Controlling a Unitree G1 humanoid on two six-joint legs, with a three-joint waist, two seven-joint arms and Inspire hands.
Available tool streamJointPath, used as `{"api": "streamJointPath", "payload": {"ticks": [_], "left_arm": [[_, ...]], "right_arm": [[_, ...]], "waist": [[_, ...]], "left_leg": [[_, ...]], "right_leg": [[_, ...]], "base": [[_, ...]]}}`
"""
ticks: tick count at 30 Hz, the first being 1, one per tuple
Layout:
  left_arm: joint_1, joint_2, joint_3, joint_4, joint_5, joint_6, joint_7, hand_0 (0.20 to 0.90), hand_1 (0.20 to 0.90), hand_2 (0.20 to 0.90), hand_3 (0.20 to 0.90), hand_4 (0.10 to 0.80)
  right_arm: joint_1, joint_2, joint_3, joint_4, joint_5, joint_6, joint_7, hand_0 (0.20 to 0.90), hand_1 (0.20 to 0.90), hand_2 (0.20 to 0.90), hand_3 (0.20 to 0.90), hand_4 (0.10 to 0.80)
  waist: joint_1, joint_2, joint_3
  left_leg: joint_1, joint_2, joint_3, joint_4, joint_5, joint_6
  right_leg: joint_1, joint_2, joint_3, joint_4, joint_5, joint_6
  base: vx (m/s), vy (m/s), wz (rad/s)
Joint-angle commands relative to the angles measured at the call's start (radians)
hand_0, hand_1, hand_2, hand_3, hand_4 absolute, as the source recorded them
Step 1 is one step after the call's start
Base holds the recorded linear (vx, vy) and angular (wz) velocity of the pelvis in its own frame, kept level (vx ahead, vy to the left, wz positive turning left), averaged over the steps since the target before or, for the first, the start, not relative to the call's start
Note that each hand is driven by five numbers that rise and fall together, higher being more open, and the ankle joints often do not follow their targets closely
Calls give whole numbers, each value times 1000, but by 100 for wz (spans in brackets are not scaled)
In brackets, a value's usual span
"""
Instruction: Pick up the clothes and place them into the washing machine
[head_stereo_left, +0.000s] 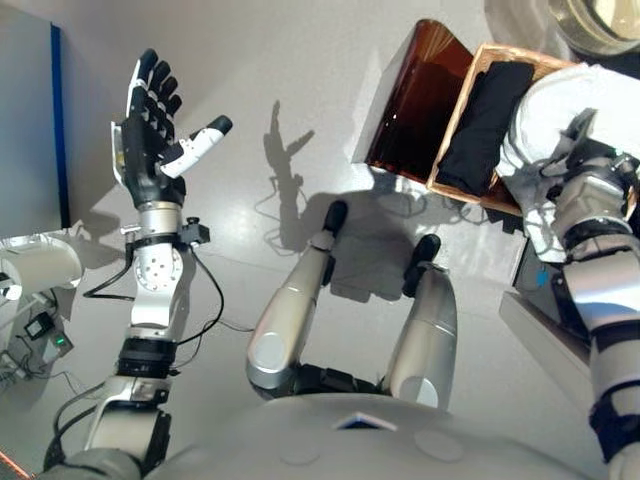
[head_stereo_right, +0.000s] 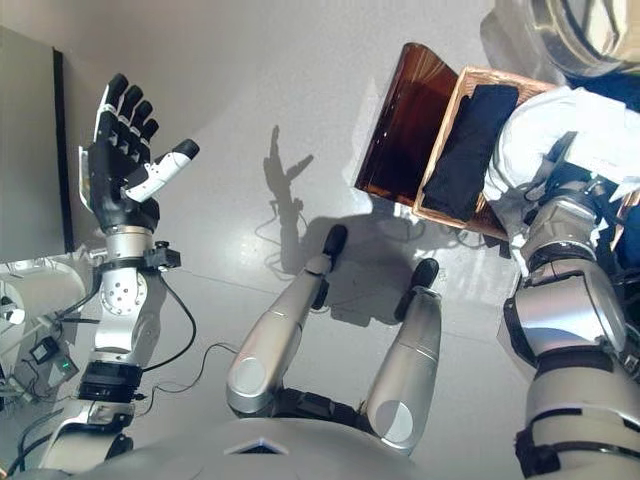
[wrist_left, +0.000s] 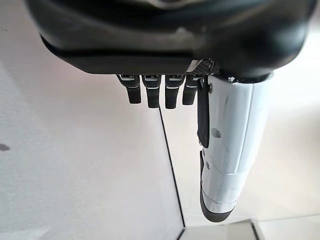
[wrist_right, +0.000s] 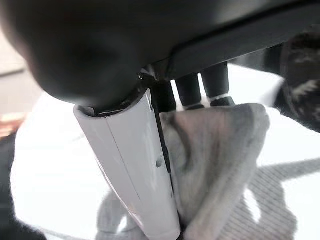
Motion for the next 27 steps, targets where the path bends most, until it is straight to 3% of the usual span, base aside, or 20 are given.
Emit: {"api": "streamJointPath", "payload": {"ticks": [1, 2, 7, 8, 9, 10, 11, 12, 13, 14, 15, 17, 27], "left_arm": [[19, 14, 34, -61, -2, -118, 37, 900, 900, 900, 900, 800], [15, 12, 53, -59, 8, -121, 59, 900, 900, 900, 900, 800], [-8, 17, 70, 7, 21, -133, 126, 900, 900, 900, 900, 800], [-24, 34, 106, 13, 32, -121, 165, 900, 900, 900, 900, 800], [-24, 35, 104, 15, 32, -121, 166, 900, 900, 900, 900, 800], [-30, 23, 134, 4, 61, -96, 198, 900, 900, 900, 900, 800], [-26, 25, 132, 2, 61, -95, 198, 900, 900, 900, 900, 800], [-10, 25, 133, -11, 71, -105, 202, 900, 900, 900, 900, 800], [-1, 14, 142, -13, 65, -114, 217, 900, 900, 900, 900, 800], [-2, 15, 142, -12, 66, -114, 218, 900, 900, 900, 900, 800], [-6, 0, 145, -7, 52, -116, 223, 900, 900, 900, 900, 800], [4, -16, 153, -19, 41, -113, 228, 900, 900, 900, 900, 800], [15, -50, 144, -39, 12, -124, 217, 900, 900, 900, 900, 800]], "right_arm": [[115, -7, -51, -65, 211, -75, -138, 200, 200, 200, 200, 300], [162, 24, -123, -117, 305, -120, -175, 200, 200, 200, 200, 300], [143, 104, -227, -296, 536, -246, -245, 200, 200, 200, 200, 300], [206, 129, -249, -587, 598, -307, -278, 200, 200, 200, 200, 300], [209, 131, -251, -590, 598, -306, -279, 200, 200, 200, 200, 300], [316, 230, -365, -545, 752, -399, -247, 200, 200, 200, 200, 300], [320, 232, -366, -546, 752, -401, -246, 200, 200, 200, 200, 300], [332, 282, -409, -529, 874, -459, -221, 200, 200, 200, 200, 300], [343, 330, -438, -570, 970, -518, -194, 200, 200, 200, 200, 300], [344, 330, -438, -569, 972, -520, -193, 200, 200, 200, 200, 300], [355, 394, -472, -635, 1129, -603, -127, 200, 200, 200, 200, 300], [370, 454, -525, -689, 1276, -684, -77, 200, 200, 200, 200, 300], [336, 544, -624, -776, 1492, -832, -16, 200, 200, 200, 200, 300]], "waist": [[-9, -10, -115], [-28, -14, -113], [-49, -33, -115], [-78, -52, -104], [-77, -53, -105], [-91, -50, -92], [-90, -51, -94], [-92, -49, -90], [-100, -50, -87], [-99, -51, -87], [-105, -46, -83], [-111, -39, -82], [-122, -7, -68]], "left_leg": [[19, -33, 28, -32, -64, -1], [36, -31, 32, -40, -62, -1], [52, -31, 37, -43, -64, 0], [48, -26, 48, -36, -66, 0], [47, -26, 49, -35, -66, 0], [44, -26, 50, -22, -73, 5], [44, -26, 51, -21, -74, 5], [42, -27, 50, -15, -77, 5], [37, -26, 54, -11, -81, 5], [36, -26, 54, -10, -81, 5], [30, -24, 57, -5, -85, 6], [28, -24, 58, -4, -87, 6], [27, -29, 74, 2, -93, 7]], "right_leg": [[56, 21, 13, -163, 66, -4], [75, 22, 15, -175, 69, -4], [91, 29, 27, -187, 71, -8], [88, 40, 37, -188, 75, -11], [88, 40, 37, -187, 74, -11], [89, 40, 40, -187, 74, -10], [89, 40, 40, -187, 73, -10], [89, 41, 41, -186, 72, -11], [85, 44, 45, -187, 69, -12], [84, 44, 45, -186, 69, -12], [78, 46, 49, -184, 67, -12], [77, 47, 54, -185, 65, -13], [75, 45, 68, -183, 60, -13]], "base": [[29, 60, -10], [7, 24, -8], [-3, 19, -7], [-13, 18, -23], [-22, 6, -28], [-3, 0, -23], [-16, 6, -17], [-32, 29, -17], [-33, 29, -12], [-25, 46, -17], [-3, 31, -12], [-2, 31, -15], [-2, 20, -3]]}}
